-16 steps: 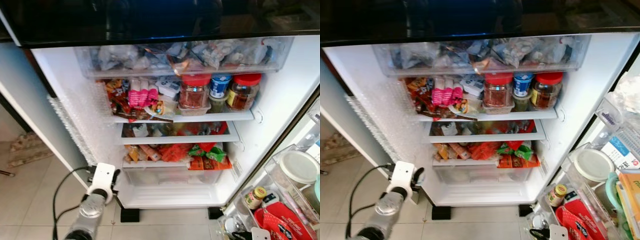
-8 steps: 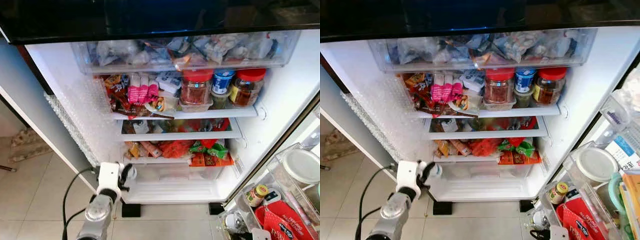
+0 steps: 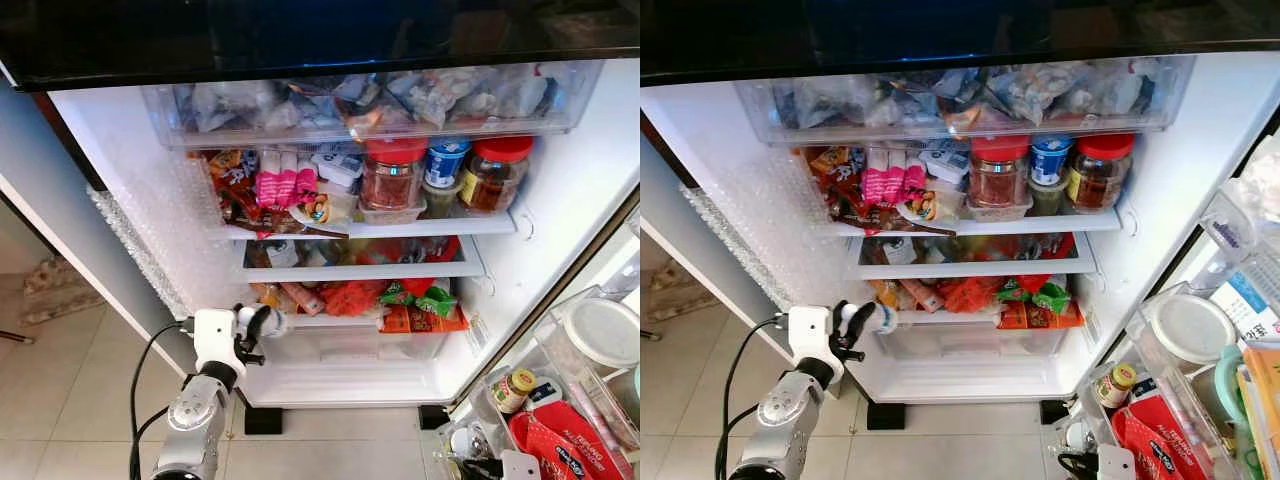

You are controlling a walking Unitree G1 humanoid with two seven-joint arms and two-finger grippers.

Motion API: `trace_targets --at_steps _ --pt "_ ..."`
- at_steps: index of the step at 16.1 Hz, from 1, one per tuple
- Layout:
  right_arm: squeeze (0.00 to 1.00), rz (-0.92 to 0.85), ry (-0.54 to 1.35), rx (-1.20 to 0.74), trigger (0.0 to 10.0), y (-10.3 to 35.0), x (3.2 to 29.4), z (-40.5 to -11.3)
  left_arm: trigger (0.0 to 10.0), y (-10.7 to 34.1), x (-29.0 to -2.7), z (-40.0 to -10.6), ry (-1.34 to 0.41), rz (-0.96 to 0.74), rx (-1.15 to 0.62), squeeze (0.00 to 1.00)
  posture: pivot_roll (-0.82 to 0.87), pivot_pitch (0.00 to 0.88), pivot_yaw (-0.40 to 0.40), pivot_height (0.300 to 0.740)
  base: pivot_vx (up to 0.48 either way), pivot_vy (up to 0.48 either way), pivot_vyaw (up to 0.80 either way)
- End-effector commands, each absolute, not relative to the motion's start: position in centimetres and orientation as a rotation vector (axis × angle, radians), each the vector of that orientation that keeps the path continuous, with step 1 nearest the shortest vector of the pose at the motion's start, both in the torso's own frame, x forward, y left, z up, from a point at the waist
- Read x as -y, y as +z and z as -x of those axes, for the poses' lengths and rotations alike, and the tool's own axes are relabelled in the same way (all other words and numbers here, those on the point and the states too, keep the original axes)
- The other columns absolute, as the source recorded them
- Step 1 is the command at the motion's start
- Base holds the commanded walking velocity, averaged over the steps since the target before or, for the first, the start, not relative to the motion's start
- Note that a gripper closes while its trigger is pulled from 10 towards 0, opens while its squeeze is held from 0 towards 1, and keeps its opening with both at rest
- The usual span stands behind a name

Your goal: Restocking fridge

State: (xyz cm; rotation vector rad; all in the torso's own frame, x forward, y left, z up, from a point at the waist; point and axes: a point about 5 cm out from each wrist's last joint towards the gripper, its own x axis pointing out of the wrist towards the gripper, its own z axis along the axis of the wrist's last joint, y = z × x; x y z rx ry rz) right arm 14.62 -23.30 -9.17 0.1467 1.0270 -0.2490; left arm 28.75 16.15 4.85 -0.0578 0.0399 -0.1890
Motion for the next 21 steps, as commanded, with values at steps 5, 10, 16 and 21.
trace_targets --at_steps 5,10,16,21 --pt "0.0 -0.163 -0.297 -1.012 10.0 -9.2 23.4 -14.5 10.0 4.6 -16.7 -28.5 -0.214 0.023 -0.075 0.0 -0.02 0.036 0.058 0.74 0.0 0.0 0.0" --pt "0.0 -0.159 -0.298 -1.011 10.0 -9.2 23.2 -14.6 10.0 5.4 -17.4 -29.4 -0.196 0.018 -0.068 0.0 -0.01 0.001 0.069 0.74 0.0 0.0 0.0" --pt "0.0 -0.153 -0.298 -1.023 10.0 -9.3 23.1 -14.3 10.0 5.4 -17.6 -29.3 -0.202 0.013 -0.071 0.0 -0.02 0.002 0.075 0.74 0.0 0.0 0.0" --pt "0.0 -0.148 -0.291 -1.022 10.0 -9.3 23.0 -14.4 10.0 5.6 -17.8 -29.7 -0.208 0.003 -0.081 0.0 -0.02 0.001 0.078 0.74 0.0 0.0 0.0"
